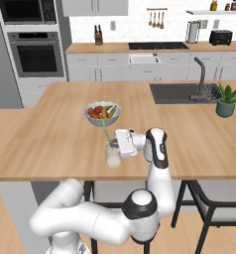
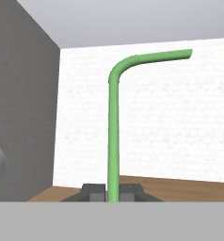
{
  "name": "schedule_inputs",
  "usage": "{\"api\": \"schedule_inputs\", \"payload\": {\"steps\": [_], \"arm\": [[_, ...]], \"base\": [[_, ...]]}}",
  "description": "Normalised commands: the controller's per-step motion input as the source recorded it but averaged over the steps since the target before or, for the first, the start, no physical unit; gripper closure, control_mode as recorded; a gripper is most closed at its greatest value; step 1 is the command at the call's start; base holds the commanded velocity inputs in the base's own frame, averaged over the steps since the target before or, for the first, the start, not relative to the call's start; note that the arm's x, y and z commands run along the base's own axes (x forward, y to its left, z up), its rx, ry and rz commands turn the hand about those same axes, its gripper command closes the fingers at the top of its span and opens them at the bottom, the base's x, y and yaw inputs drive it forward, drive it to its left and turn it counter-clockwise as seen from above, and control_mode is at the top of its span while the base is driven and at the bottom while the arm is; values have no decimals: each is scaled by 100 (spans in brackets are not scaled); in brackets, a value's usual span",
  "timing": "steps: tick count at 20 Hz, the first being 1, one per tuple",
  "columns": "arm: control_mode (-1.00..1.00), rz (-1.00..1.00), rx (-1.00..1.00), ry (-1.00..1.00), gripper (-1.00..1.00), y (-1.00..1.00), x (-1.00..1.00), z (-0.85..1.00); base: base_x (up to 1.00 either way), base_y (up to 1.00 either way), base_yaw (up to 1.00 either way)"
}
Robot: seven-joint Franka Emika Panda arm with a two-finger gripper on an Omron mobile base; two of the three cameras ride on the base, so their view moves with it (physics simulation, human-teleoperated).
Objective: Take a straw from the drawer in front and place it inside the glass cup on the dining counter.
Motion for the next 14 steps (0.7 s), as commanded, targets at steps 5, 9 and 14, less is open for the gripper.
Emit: {"api": "schedule_inputs", "payload": {"steps": [5,9,14], "arm": [[-100,1,0,-6,100,-16,29,-27],[-100,1,0,-5,100,-26,28,-15],[-100,0,0,-9,100,-8,15,0]], "base": [[0,0,0],[0,0,0],[0,0,0]]}}
